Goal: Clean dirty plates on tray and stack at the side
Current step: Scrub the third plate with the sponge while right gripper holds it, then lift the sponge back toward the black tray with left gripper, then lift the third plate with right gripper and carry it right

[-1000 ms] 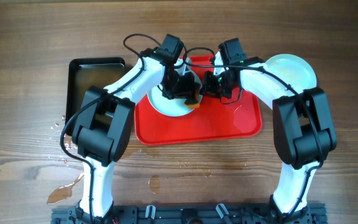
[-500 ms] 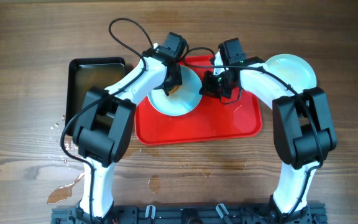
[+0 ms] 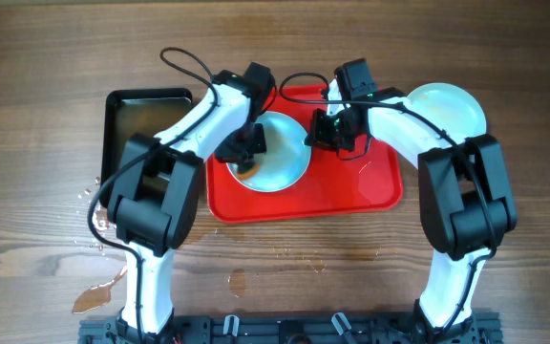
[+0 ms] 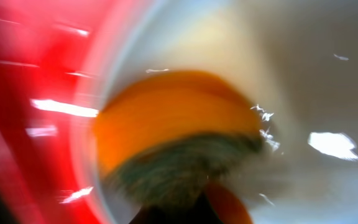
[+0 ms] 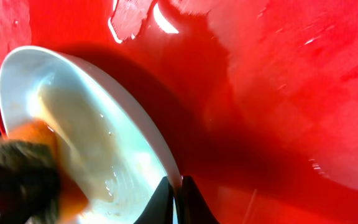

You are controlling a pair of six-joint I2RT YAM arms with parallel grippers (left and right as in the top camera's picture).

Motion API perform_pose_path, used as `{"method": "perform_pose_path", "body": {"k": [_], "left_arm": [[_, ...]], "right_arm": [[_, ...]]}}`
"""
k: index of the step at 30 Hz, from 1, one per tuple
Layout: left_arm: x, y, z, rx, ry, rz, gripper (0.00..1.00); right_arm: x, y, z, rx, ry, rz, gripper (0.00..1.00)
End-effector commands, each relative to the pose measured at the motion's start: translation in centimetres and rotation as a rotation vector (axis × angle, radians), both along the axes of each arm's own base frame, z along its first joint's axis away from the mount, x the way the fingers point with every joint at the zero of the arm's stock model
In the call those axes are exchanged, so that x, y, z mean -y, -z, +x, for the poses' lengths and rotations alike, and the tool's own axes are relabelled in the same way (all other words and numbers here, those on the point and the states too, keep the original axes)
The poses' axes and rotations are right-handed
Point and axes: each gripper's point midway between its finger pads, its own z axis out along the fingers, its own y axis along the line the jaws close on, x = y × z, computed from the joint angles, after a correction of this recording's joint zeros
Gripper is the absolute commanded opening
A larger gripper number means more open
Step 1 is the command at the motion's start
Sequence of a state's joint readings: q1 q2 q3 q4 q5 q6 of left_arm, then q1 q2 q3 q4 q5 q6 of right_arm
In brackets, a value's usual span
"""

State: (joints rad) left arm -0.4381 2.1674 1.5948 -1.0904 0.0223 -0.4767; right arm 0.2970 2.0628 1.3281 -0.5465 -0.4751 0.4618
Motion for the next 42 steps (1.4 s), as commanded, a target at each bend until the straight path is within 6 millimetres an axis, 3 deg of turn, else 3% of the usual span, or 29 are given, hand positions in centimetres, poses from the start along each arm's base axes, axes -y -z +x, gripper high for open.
{"method": "perform_pose_path", "body": {"k": [1, 4, 11, 13, 14, 15, 18, 24, 28, 30, 33, 39, 42], "left_arm": [[9.2, -1.6, -3.6, -0.204, 0.092, -0.563, 0.04], [9.4, -2.3, -2.5, -0.192, 0.057, -0.644, 0.04], [5.4, -5.4, 1.5, -0.132, -0.086, -0.76, 0.04], [4.2, -6.4, 2.3, -0.097, -0.107, -0.769, 0.04], [3.5, -7.0, 2.8, -0.076, -0.119, -0.774, 0.04], [2.9, -7.5, 3.2, -0.055, -0.13, -0.778, 0.04], [1.4, -8.6, 4.2, -0.003, -0.152, -0.784, 0.04], [0.7, -8.6, 4.9, 0.027, -0.157, -0.78, 0.04], [-1.5, -7.7, 7.8, 0.16, -0.154, -0.69, 0.04], [-3.1, -6.5, 7.7, 0.166, -0.168, -0.573, 0.04], [-5.0, -5.2, 6.8, 0.144, -0.176, -0.417, 0.04], [-6.5, -4.7, 6.6, 0.143, -0.189, -0.338, 0.04], [-6.7, -4.7, 6.6, 0.141, -0.194, -0.337, 0.04]], "right_arm": [[0.7, 1.5, -0.5, -0.034, 0.02, -0.031, 0.04], [0.7, 1.5, -0.5, -0.033, 0.02, -0.031, 0.04], [0.7, 1.5, -0.4, -0.032, 0.021, -0.031, 0.05], [0.6, 1.4, -0.3, -0.026, 0.021, -0.029, 0.14], [0.6, 1.4, -0.1, -0.02, 0.021, -0.027, 0.29], [0.5, 1.3, 0.1, -0.01, 0.024, -0.024, 0.36], [0.3, 1.1, 0.9, 0.024, 0.029, -0.018, 0.43], [-0.6, 1.5, 0.5, 0.029, 0.018, -0.04, 0.42], [-2.2, 1.6, -0.2, 0.044, -0.02, -0.061, 0.4], [-2.5, 1.9, -0.4, 0.035, 0.012, -0.1, 0.2], [-2.5, 2.1, -0.5, 0.029, 0.042, -0.124, 0.04], [-1.8, 1.9, -1.0, -0.009, 0.075, -0.131, 0.04], [0.1, -0.1, -0.7, 0.017, 0.104, -0.178, 0.04]]}}
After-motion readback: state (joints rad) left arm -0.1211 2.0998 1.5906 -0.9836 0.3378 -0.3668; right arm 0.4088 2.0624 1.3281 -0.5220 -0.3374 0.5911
